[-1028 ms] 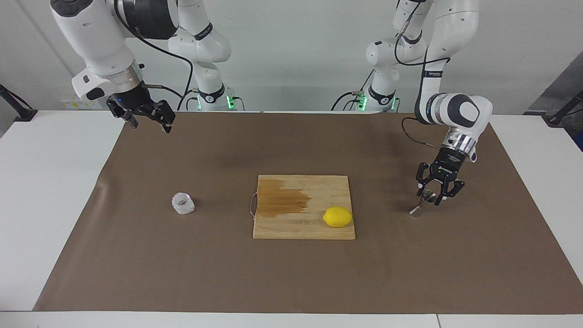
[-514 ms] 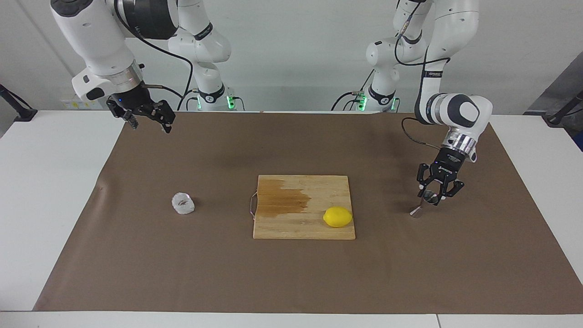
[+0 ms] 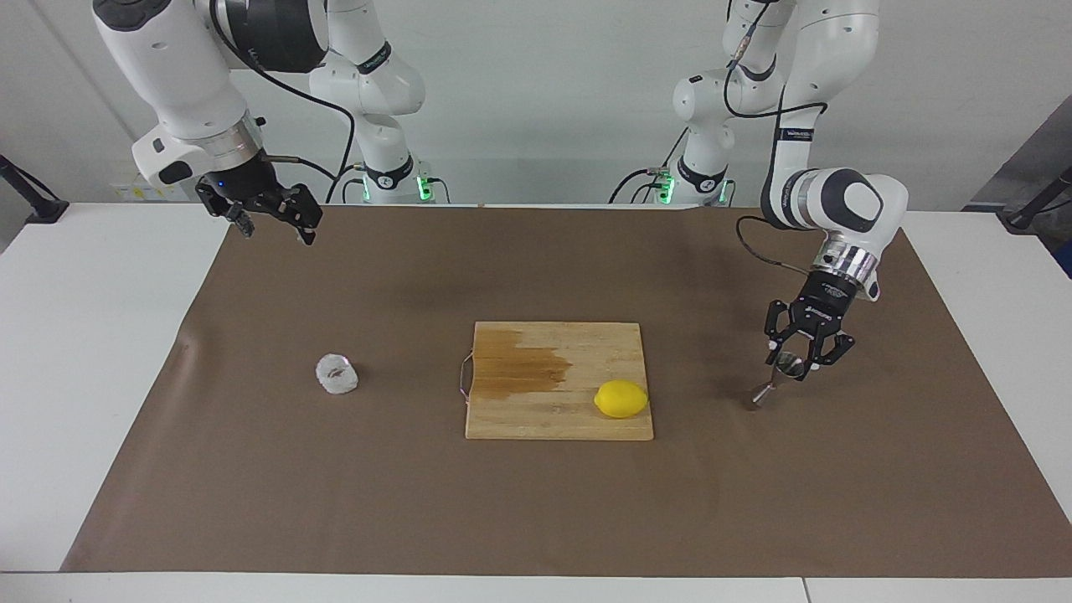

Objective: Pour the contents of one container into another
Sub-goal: 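Lift the metal cup and carry it over the wooden board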

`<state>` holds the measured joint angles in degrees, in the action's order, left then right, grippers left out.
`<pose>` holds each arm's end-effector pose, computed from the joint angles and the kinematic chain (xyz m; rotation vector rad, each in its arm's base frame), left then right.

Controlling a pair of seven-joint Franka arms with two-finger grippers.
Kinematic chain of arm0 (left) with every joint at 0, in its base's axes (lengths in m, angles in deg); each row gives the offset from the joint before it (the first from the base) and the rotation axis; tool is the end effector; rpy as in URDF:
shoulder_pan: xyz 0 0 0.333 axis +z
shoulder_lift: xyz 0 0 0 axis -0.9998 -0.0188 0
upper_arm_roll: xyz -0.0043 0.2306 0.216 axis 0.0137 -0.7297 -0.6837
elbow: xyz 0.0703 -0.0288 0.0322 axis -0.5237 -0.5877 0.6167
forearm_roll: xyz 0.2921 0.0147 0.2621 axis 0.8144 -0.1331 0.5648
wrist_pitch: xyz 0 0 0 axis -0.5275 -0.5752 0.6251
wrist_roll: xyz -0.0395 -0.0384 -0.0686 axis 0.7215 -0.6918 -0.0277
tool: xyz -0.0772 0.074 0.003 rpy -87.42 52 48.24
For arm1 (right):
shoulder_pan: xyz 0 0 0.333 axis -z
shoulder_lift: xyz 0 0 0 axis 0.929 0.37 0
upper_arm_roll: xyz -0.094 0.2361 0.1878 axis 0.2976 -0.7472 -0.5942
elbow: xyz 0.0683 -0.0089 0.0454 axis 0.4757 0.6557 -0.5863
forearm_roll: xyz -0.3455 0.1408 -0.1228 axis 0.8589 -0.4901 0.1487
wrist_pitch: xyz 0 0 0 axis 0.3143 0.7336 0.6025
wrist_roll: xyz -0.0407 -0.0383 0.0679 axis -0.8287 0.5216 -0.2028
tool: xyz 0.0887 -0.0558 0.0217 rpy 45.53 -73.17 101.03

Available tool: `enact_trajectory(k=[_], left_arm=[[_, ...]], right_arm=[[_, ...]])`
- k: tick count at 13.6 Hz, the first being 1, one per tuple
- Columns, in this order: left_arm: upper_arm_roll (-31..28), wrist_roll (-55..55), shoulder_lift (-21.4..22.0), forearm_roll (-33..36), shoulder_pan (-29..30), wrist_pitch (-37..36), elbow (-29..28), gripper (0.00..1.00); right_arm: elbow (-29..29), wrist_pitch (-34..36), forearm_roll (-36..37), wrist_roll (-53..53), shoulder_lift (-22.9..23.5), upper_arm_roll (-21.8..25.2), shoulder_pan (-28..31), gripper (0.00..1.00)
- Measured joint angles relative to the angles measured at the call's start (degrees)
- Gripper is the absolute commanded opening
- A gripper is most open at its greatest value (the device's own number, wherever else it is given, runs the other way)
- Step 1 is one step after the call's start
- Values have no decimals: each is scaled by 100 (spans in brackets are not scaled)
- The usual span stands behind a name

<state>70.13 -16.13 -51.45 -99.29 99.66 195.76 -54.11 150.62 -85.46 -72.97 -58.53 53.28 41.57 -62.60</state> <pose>0.5457 0.0005 0.3481 0.6415 2.0167 -0.4687 0.5503 -0.0059 0.6027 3.1108 -0.2398 -0.0839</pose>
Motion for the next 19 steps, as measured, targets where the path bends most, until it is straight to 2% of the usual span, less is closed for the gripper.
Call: enact_trajectory(k=[6,9,12,15,17,19], left_arm=[[569,963,245,-2,-841,915,330,0],[1018,1594,269,-2,-911,1087,549,0],[1565,1746,246,-6,-913,1366,717,0],[2235,1857,60,-53,-1166,2356,986,0],[2297,1896,-209,-229,-1607,2944,1276,0],[2300,1896,-554,-298,-1880,3116,1474,0]], right_arm=[[0,0,0,0,0,0,0,100],[0,0,0,0,0,0,0,100],[0,0,0,0,0,0,0,100],[0,0,0,0,0,0,0,100],[0,0,0,0,0,0,0,100],[0,0,0,0,0,0,0,100]])
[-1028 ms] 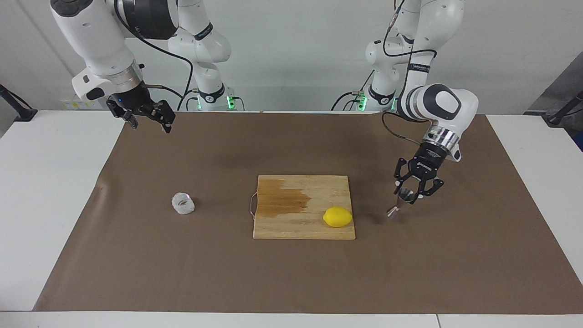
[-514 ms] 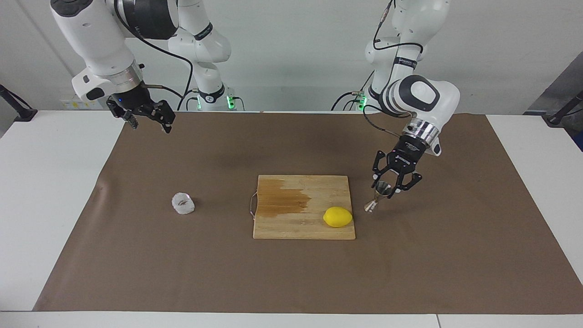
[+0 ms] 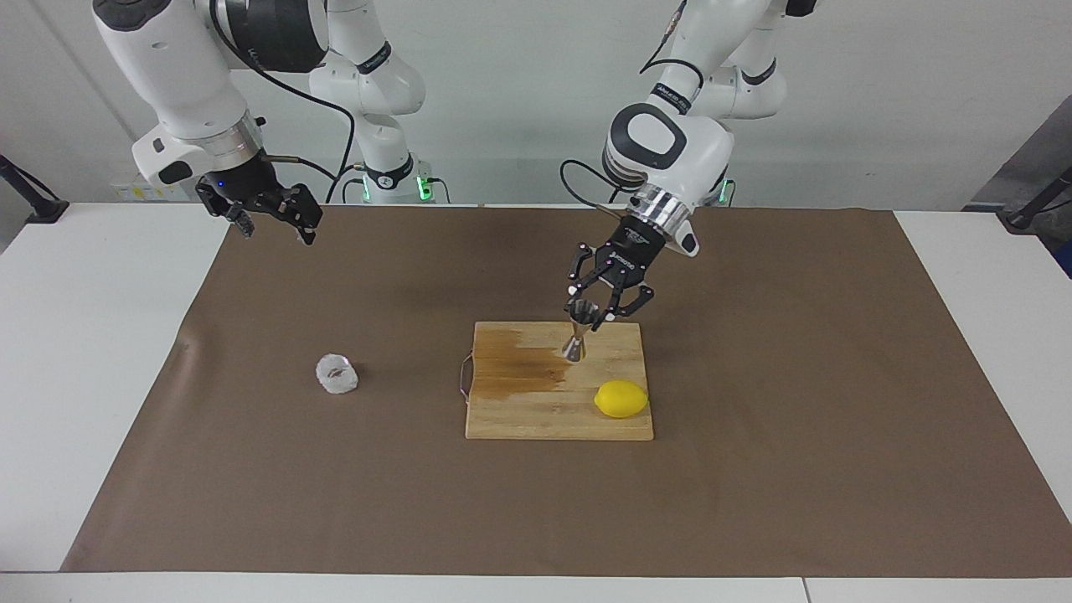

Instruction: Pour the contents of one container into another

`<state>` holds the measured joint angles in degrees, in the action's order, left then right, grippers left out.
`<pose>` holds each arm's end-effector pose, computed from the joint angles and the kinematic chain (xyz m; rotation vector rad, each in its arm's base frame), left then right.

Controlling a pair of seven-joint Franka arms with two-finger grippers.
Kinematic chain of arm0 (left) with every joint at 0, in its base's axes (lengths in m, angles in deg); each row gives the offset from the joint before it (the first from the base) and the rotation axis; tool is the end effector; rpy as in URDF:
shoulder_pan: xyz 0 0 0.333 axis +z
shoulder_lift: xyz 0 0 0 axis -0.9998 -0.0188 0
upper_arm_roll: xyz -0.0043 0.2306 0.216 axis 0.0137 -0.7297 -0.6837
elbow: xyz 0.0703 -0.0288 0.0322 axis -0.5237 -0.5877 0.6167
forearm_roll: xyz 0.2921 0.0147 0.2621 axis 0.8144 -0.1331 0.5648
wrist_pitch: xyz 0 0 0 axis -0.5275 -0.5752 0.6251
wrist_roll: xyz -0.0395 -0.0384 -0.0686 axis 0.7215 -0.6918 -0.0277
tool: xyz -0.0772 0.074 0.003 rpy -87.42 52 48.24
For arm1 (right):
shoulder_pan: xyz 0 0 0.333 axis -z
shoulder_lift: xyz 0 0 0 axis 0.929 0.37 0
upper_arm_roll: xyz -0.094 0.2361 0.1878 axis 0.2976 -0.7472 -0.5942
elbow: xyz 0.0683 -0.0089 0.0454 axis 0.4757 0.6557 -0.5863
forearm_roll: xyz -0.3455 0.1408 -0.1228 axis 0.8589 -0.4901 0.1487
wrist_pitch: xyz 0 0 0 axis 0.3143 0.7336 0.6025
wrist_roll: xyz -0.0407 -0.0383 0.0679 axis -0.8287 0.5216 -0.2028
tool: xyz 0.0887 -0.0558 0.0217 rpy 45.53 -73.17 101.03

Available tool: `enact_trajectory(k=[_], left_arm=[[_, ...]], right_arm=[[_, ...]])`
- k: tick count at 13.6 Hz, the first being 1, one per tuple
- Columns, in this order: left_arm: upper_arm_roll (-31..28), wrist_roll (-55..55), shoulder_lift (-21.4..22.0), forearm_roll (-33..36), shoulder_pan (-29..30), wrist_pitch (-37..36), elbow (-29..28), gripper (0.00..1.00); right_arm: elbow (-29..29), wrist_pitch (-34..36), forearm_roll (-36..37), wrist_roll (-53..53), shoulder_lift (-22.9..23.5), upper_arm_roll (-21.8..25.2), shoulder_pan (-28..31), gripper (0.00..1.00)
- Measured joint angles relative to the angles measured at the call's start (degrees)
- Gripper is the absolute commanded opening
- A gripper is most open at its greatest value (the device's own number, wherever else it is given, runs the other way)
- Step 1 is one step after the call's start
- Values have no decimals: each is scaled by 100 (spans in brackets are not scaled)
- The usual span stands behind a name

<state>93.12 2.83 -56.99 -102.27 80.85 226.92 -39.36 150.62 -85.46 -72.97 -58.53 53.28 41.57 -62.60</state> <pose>0.4871 -0.3291 0.4210 0.7047 2.0512 -0.6031 0.5503 -0.0059 0.6027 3.1108 -0.2398 -0.0839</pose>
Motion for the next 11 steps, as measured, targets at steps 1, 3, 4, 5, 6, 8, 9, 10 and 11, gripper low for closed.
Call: enact_trajectory(k=[1,3,4,5,6,8,9,10,11], left_arm=[[-1,0,-185,0,-68,34,83,0],[-6,-10,-564,3,-115,45,266,0],[-7,-30,-726,26,-172,45,340,0],[-9,-44,-872,100,-266,51,401,0],[-12,-44,-1017,225,-366,110,478,0],[-12,-44,-1246,384,-534,295,669,0],[-14,-44,-1322,407,-595,333,733,0],[-14,-45,-1376,417,-642,359,772,0],[-14,-45,-1416,417,-678,383,796,0]], right_arm=[[0,0,0,0,0,0,0,100],[0,0,0,0,0,0,0,100],[0,0,0,0,0,0,0,100],[0,0,0,0,0,0,0,100],[0,0,0,0,0,0,0,100],[0,0,0,0,0,0,0,100],[0,0,0,0,0,0,0,100],[0,0,0,0,0,0,0,100],[0,0,0,0,0,0,0,100]])
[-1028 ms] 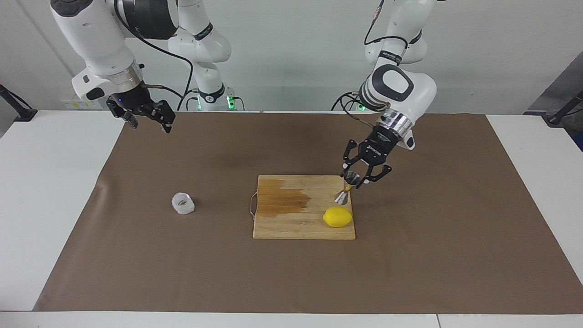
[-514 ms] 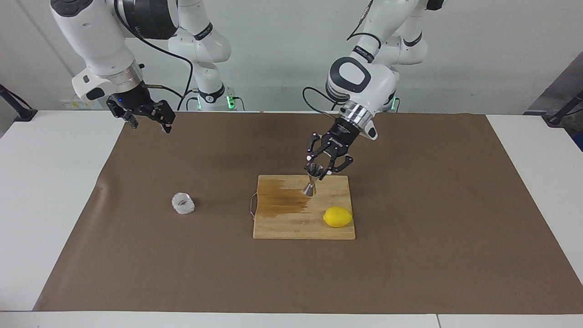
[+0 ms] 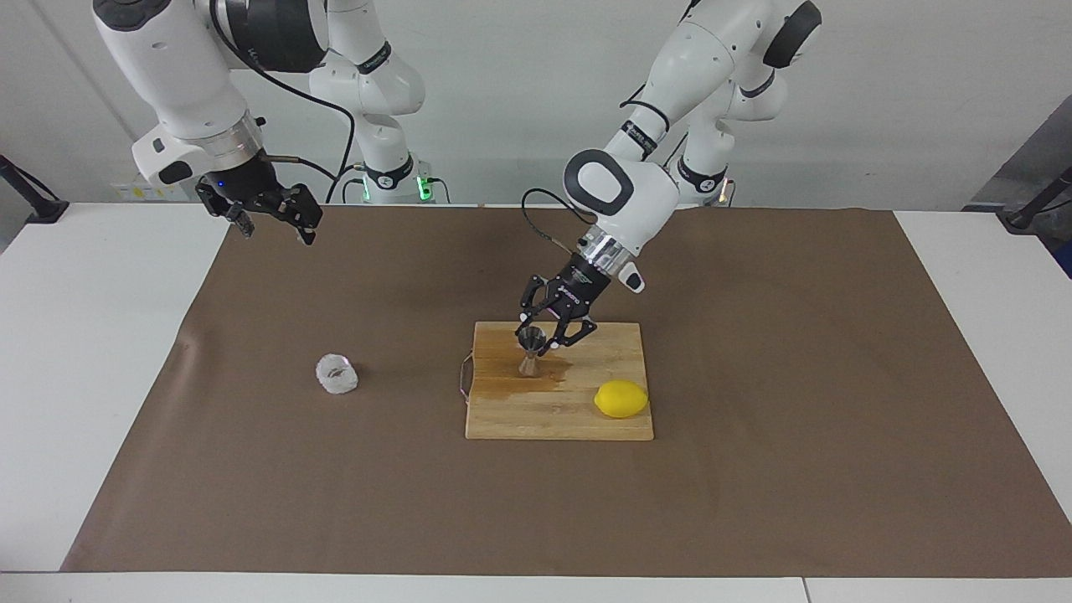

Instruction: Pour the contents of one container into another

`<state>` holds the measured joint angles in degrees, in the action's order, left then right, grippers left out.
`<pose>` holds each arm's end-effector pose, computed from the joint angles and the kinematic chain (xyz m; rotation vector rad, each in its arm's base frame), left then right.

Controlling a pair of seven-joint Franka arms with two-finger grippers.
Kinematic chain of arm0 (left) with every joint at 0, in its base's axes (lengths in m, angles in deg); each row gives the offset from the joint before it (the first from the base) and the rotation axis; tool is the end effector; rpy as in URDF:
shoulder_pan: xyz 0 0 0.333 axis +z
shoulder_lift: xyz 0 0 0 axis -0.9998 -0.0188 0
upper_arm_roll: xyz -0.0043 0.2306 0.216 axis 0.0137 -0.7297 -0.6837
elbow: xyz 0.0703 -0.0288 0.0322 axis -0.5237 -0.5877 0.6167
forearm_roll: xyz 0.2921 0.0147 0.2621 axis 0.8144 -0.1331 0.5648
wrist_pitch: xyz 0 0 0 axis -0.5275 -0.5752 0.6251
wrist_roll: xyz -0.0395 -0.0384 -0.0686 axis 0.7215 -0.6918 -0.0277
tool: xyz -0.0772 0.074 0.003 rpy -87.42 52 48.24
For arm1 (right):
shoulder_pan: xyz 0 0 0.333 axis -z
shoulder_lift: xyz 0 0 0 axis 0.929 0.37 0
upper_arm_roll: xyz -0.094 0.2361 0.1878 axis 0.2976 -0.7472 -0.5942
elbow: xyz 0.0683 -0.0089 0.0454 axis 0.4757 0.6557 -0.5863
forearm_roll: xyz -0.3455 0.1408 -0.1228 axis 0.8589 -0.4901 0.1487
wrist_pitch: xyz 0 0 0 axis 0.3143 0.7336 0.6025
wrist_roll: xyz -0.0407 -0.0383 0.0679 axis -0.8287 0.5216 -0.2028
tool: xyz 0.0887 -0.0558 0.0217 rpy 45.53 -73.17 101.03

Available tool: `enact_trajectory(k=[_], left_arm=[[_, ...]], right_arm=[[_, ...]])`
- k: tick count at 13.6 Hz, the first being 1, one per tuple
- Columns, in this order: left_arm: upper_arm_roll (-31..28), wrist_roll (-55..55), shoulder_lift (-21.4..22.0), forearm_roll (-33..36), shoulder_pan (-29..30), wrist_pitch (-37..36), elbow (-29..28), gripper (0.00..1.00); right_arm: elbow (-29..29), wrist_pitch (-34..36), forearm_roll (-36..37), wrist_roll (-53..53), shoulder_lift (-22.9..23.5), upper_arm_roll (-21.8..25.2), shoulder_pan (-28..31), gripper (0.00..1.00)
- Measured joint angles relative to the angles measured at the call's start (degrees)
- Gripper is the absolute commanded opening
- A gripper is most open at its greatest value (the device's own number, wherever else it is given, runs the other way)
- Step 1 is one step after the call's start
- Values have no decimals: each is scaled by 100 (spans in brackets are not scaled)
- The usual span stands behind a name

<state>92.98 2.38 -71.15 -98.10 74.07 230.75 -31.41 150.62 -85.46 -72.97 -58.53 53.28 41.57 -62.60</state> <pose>0.4919 -0.3945 0.3508 0.8018 2.1210 -0.6554 0.5503 -0.0059 0.6027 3.1108 -0.2398 -0.0839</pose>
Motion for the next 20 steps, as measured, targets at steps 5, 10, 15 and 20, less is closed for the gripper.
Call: enact_trajectory(k=[5,10,15,20], left_arm=[[-2,-6,-78,40,-45,133,4,6],[-21,-6,-78,44,-46,153,14,77],[-37,-6,-79,160,-45,271,36,100],[-5,-29,-39,448,-87,513,192,100]], right_arm=[[0,0,0,0,0,0,0,100],[1,328,0,1,-14,2,68,100],[8,341,-9,516,-26,1,79,100],[782,-686,-498,3713,-260,5,434,100]])
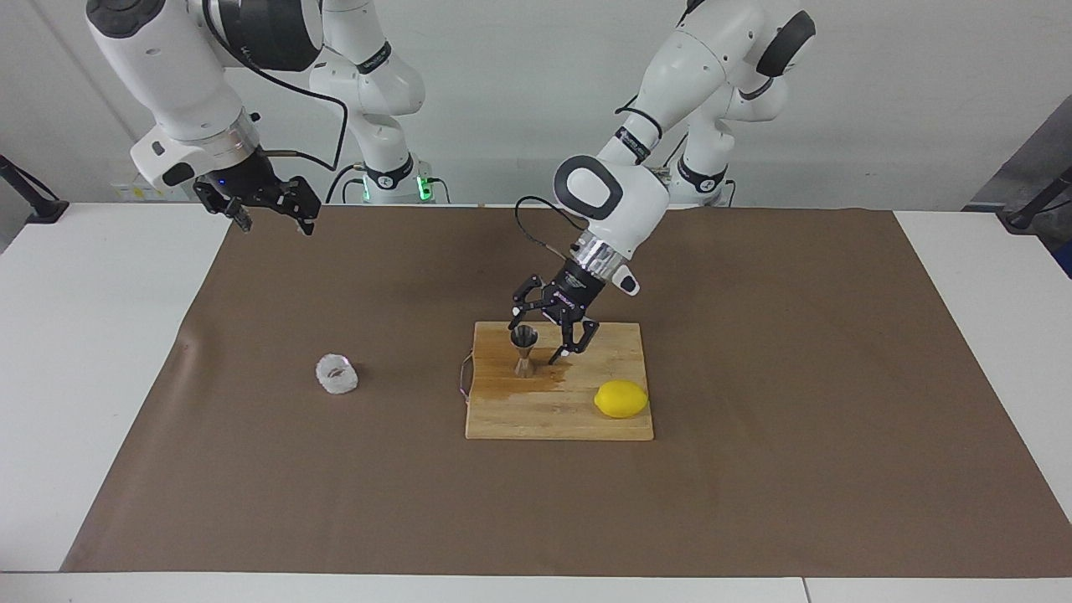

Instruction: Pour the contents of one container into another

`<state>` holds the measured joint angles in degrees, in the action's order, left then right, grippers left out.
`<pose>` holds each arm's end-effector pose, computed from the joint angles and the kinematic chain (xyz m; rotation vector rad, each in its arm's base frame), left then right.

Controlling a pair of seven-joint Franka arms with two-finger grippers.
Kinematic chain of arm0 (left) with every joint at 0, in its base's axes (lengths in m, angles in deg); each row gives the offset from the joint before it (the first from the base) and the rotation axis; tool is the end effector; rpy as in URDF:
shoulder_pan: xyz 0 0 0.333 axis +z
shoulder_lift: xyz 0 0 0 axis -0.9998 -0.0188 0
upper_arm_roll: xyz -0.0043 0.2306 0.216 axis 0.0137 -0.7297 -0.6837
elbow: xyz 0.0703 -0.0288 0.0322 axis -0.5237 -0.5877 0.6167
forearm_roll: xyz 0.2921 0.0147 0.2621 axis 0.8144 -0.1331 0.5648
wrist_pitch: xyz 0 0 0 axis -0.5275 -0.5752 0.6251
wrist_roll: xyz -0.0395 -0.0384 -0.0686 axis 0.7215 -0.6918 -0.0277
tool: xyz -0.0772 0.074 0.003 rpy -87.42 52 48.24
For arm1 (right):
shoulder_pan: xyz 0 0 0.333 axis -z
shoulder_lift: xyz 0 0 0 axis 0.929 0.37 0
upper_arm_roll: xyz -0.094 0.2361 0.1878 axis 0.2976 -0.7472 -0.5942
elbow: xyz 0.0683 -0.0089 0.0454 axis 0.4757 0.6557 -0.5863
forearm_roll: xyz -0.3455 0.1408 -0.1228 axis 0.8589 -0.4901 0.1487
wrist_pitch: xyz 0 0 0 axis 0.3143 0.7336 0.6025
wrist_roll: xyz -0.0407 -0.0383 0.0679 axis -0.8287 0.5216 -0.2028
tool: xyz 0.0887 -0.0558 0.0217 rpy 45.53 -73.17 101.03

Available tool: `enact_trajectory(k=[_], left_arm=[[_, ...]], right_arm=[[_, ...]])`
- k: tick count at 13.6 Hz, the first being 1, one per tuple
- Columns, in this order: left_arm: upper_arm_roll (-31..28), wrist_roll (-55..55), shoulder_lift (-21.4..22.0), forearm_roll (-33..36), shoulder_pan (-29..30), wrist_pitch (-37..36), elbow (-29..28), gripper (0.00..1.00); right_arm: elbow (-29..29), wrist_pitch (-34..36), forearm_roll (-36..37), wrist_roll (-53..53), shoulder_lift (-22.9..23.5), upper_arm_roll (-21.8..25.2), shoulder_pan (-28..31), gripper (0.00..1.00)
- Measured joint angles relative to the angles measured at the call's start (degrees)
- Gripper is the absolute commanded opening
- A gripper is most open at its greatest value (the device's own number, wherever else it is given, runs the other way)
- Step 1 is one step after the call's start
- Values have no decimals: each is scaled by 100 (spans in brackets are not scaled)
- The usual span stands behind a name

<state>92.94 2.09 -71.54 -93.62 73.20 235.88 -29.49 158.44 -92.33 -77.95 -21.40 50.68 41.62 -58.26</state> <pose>0.5003 -0.3943 0.3687 0.8366 2.0736 -0.5283 0.5422 -0.0380 0.5730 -3.0073 -0.6228 0.0097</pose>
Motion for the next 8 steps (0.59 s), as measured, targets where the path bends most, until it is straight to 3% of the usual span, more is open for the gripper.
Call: enact_trajectory(k=[5,8], left_arm=[[-25,-3,301,289,122,102,139,100],[-49,-14,452,536,521,-577,138,100]], right_arm=[[874,-1228,-584,3150,-64,21,538,100],[1073,-1727,-1577,5206,378,28,894,100]])
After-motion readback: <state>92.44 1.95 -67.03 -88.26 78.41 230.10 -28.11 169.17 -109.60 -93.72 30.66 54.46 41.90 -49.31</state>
